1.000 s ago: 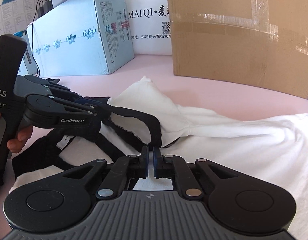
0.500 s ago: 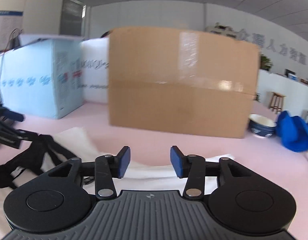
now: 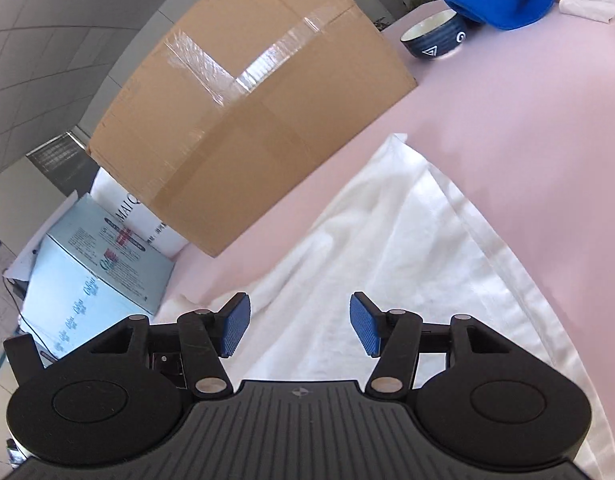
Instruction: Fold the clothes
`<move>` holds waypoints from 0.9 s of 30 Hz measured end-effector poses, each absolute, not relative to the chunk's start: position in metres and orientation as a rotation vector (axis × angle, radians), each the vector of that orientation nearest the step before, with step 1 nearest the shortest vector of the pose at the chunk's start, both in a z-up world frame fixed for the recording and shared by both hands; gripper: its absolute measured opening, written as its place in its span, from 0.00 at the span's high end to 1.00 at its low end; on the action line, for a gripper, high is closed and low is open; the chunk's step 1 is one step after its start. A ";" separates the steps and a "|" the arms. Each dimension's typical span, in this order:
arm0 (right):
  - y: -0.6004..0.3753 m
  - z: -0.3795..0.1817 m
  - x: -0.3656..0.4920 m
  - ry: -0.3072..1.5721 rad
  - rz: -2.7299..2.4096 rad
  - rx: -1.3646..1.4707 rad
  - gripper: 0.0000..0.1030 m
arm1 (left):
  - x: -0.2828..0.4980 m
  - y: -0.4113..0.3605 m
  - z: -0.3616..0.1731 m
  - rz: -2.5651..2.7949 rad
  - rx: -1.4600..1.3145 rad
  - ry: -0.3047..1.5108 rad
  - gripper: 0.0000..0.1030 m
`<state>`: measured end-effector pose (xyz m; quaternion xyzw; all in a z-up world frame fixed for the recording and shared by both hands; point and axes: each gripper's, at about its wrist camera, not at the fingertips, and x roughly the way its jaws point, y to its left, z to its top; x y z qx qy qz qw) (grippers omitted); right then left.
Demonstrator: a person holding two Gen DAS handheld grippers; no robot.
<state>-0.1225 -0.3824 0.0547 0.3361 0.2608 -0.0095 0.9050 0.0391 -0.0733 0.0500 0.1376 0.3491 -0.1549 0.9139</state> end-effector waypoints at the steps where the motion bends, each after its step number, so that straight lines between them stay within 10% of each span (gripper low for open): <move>1: -0.384 0.054 -0.127 0.535 -0.051 0.679 0.39 | 0.041 -0.066 0.050 -0.312 0.267 0.728 0.23; 10: -0.403 0.071 -0.199 0.416 -0.130 0.380 0.23 | -0.045 0.047 0.107 -0.185 0.280 0.548 0.20; 27: -0.372 0.074 -0.276 0.543 0.137 0.088 0.20 | -0.199 0.058 0.059 -0.227 0.514 0.496 0.20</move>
